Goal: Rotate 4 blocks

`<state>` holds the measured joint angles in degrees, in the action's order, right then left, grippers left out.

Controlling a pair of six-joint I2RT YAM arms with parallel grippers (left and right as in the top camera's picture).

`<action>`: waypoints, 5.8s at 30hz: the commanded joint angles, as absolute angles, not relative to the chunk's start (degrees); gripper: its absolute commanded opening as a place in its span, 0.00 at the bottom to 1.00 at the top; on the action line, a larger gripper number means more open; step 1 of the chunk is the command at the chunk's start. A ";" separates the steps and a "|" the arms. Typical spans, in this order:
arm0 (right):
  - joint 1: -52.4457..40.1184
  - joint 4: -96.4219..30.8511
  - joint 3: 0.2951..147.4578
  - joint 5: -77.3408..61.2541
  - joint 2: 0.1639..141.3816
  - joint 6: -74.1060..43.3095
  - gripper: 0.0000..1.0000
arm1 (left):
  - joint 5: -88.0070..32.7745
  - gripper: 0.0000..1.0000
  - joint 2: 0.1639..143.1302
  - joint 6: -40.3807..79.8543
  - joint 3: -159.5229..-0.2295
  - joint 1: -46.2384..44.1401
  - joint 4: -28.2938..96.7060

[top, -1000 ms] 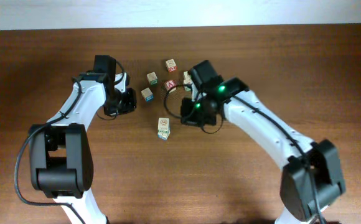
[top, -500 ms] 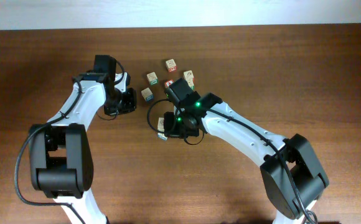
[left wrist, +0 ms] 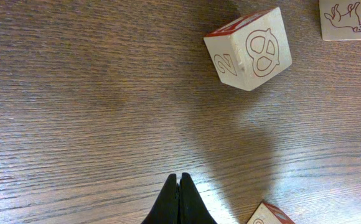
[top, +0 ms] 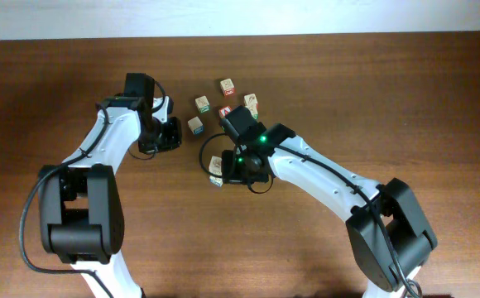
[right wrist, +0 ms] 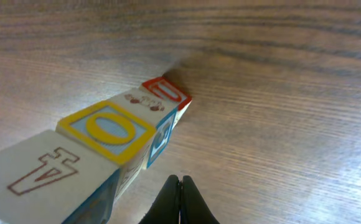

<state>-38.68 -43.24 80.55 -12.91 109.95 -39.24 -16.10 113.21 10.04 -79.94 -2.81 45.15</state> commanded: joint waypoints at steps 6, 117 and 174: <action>-34.61 -41.39 79.29 -16.56 105.25 -39.48 0.04 | -16.75 0.00 114.15 9.34 -80.73 -2.72 44.84; -2.22 -4.29 0.32 -0.80 0.21 -3.62 0.98 | -3.29 0.99 53.41 -13.67 -47.48 -2.55 16.97; -2.22 -4.29 0.32 -0.80 0.21 -3.62 0.98 | -2.79 0.99 0.30 -19.38 -0.49 -1.54 4.58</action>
